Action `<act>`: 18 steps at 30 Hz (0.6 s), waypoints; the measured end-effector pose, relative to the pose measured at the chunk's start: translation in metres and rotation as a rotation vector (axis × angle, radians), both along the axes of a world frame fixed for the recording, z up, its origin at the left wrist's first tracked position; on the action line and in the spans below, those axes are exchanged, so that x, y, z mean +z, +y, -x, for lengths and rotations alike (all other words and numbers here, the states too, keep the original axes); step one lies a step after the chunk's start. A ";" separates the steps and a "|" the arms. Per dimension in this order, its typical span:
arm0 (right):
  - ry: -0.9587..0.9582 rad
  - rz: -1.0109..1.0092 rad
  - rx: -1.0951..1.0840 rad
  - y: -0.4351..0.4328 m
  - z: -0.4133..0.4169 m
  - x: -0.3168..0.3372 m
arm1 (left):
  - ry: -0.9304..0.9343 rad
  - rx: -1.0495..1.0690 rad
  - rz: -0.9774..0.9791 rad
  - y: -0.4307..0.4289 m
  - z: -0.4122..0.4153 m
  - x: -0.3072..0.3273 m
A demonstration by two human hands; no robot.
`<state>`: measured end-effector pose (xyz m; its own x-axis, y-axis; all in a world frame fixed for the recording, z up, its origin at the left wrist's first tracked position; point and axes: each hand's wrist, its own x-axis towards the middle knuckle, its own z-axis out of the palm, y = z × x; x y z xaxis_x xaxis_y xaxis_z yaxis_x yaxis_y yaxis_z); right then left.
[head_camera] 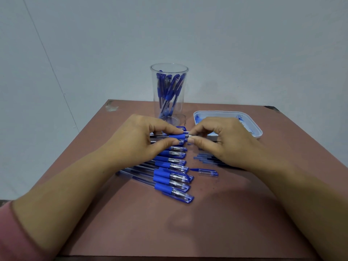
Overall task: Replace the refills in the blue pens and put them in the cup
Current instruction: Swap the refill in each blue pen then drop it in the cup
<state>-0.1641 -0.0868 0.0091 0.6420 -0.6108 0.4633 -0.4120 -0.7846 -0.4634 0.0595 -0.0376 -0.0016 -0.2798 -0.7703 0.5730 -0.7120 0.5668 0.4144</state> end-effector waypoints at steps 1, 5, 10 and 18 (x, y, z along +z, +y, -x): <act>-0.004 -0.027 -0.001 0.001 0.000 0.000 | -0.003 0.000 -0.002 0.000 0.000 0.000; 0.068 -0.128 -0.051 0.000 0.009 0.005 | 0.004 0.014 -0.020 -0.001 -0.002 0.003; 0.295 -0.213 -0.022 0.004 0.028 0.014 | 0.012 0.025 -0.025 -0.001 -0.005 0.005; 0.457 -0.207 0.050 0.006 0.021 0.009 | 0.009 0.008 -0.050 -0.002 -0.006 0.003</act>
